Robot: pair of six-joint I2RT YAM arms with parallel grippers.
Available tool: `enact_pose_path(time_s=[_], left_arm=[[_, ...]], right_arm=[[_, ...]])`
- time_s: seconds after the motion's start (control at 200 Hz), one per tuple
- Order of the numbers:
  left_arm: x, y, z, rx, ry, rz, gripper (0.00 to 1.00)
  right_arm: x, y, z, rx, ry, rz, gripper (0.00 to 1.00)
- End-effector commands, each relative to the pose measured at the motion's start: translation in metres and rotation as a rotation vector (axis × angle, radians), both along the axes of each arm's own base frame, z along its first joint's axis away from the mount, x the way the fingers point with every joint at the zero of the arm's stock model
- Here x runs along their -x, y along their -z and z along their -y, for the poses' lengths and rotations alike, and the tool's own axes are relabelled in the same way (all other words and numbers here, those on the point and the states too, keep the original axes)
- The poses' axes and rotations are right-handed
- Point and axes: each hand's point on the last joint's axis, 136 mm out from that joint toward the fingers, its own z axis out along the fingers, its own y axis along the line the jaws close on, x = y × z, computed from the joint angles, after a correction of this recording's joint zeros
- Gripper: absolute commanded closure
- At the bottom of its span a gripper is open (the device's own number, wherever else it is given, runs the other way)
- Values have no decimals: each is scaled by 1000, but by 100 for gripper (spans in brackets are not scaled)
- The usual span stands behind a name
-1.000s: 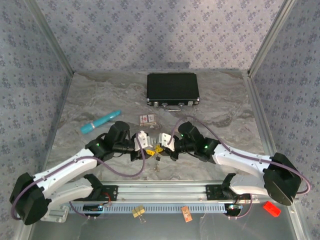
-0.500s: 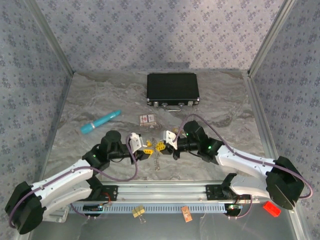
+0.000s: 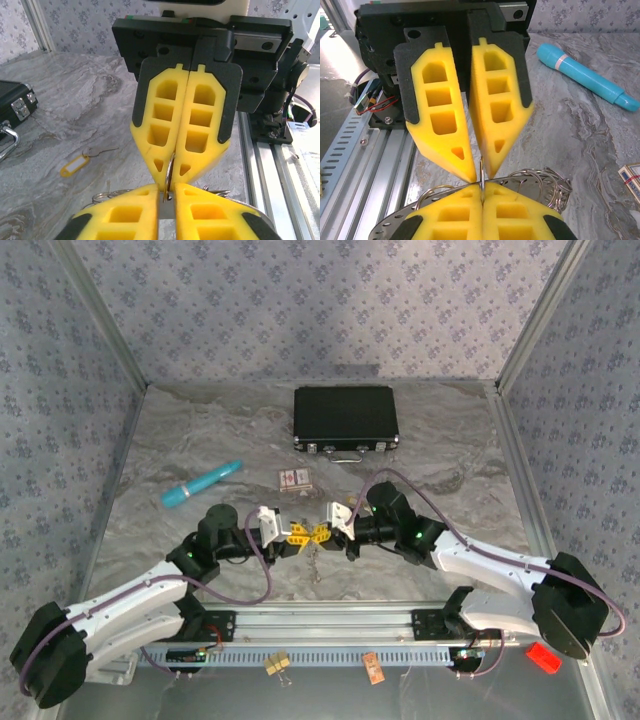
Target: Put the keys on the keyring
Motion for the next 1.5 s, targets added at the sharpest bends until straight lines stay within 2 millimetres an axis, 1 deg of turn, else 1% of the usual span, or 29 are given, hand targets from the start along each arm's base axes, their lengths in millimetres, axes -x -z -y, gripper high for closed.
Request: enact_pose_path(time_s=[0.0, 0.03, 0.075, 0.135, 0.15, 0.175, 0.235, 0.31, 0.425, 0.555, 0.69, 0.899, 1.104, 1.194, 1.284, 1.404, 1.454, 1.494], left_arm=[[2, -11, 2, 40, 21, 31, 95], [1, -11, 1, 33, 17, 34, 100], [-1, -10, 1, 21, 4, 39, 100], [-4, -10, 0, 7, -13, 48, 100], [-4, -10, -1, 2, -16, 52, 100], [-5, -10, -1, -8, -21, 56, 100], [-6, -7, -2, -45, -28, 63, 100], [-6, -2, -3, -92, -27, 71, 100], [-6, 2, -2, -116, -21, 67, 100], [-7, 5, 1, -130, -8, 62, 100], [-5, 6, 4, -132, 11, 60, 100], [-3, 7, 4, -136, 22, 62, 100], [-1, 6, 5, -129, 39, 63, 100], [0, 6, 5, -127, 43, 63, 100], [0, 6, 5, -128, 42, 63, 100], [-2, 10, 6, -138, 35, 52, 100], [-3, 12, 7, -139, 33, 44, 94], [-3, 14, 7, -141, 33, 35, 92]], right_arm=[[7, -13, -5, -41, -42, 17, 100], [7, -12, -4, -37, -35, 17, 100], [5, -11, -3, -24, -20, 22, 99], [-1, -6, 1, 20, 18, 38, 79], [-2, -5, 3, 35, 25, 44, 76], [-3, -2, 5, 61, 32, 54, 74], [-6, 4, 11, 115, 53, 75, 73], [-8, 6, 16, 158, 61, 99, 72], [-7, 4, 13, 166, 47, 105, 72], [-8, 10, 6, 191, 41, 111, 72], [-11, 17, 2, 217, 45, 119, 73], [-11, 15, -1, 202, 36, 118, 83], [-9, 17, -6, 193, 22, 105, 86], [-9, 17, -7, 188, 16, 104, 90], [-8, 16, -8, 182, 11, 98, 100], [-6, 15, -9, 164, -1, 83, 100], [-6, 15, -9, 156, -4, 75, 100], [-5, 14, -9, 147, -6, 69, 100]])
